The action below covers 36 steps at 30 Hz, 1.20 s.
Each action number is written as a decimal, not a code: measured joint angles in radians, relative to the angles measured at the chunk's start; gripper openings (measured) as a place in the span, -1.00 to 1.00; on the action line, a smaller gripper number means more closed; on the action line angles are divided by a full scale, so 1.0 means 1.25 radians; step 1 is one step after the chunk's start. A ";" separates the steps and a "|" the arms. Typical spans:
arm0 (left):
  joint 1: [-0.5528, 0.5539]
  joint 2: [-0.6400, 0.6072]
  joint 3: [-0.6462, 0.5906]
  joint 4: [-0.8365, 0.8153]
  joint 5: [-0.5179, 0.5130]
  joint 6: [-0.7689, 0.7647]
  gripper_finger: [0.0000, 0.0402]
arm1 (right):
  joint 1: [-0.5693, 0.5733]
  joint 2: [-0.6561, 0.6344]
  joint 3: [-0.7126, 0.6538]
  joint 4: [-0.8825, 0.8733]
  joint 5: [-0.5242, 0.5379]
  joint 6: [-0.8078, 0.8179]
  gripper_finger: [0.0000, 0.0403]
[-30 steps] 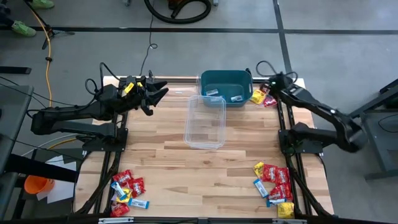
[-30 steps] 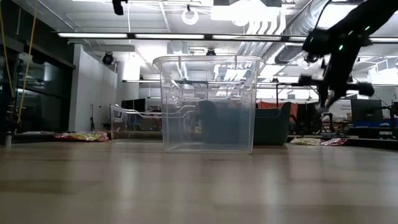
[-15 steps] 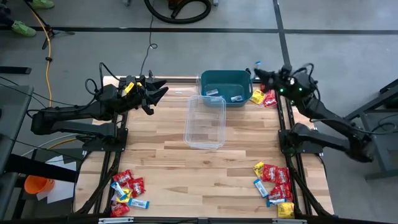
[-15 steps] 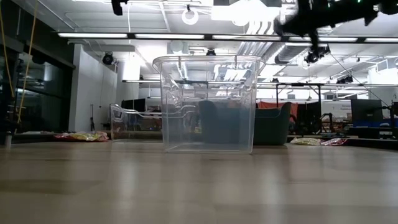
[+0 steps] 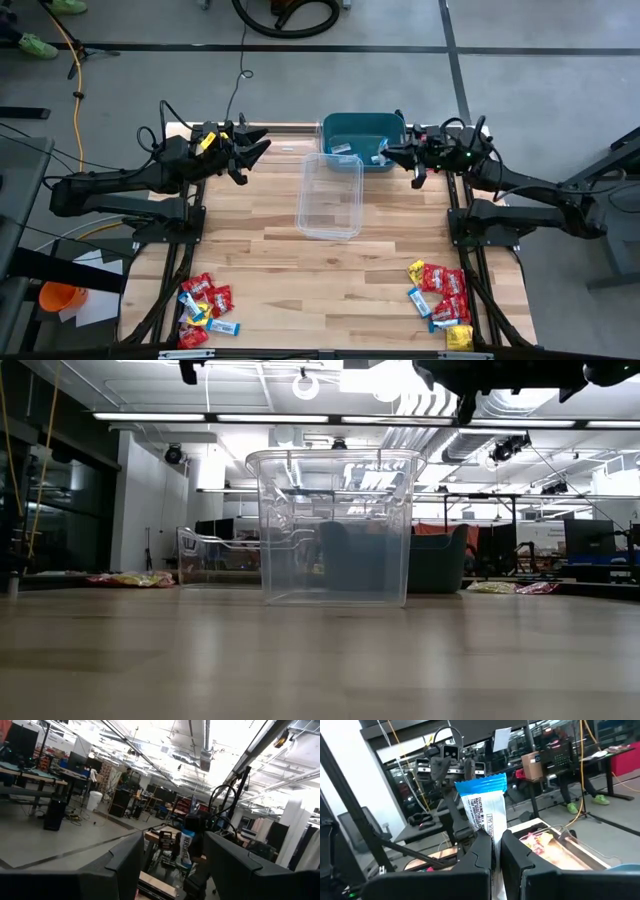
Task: Sort candy
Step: Put the white chocolate into the blue bin
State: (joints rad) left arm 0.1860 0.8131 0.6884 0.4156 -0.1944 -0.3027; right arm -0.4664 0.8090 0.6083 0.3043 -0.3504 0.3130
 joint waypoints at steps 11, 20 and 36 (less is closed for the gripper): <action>0.000 0.000 0.000 0.000 0.000 0.000 -0.03 | 0.008 0.022 0.008 0.060 0.043 0.046 -0.99; 0.000 0.000 0.000 0.000 -0.006 0.000 -0.03 | -0.013 0.249 0.271 -0.174 0.151 -0.077 -0.98; 0.000 0.000 0.000 0.000 -0.006 -0.001 -0.03 | -0.118 0.521 0.539 -0.559 0.293 -0.110 -0.27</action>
State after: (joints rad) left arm 0.1859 0.8131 0.6884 0.4156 -0.2020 -0.3035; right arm -0.6133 1.4609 1.2824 -0.3943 0.0155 0.1750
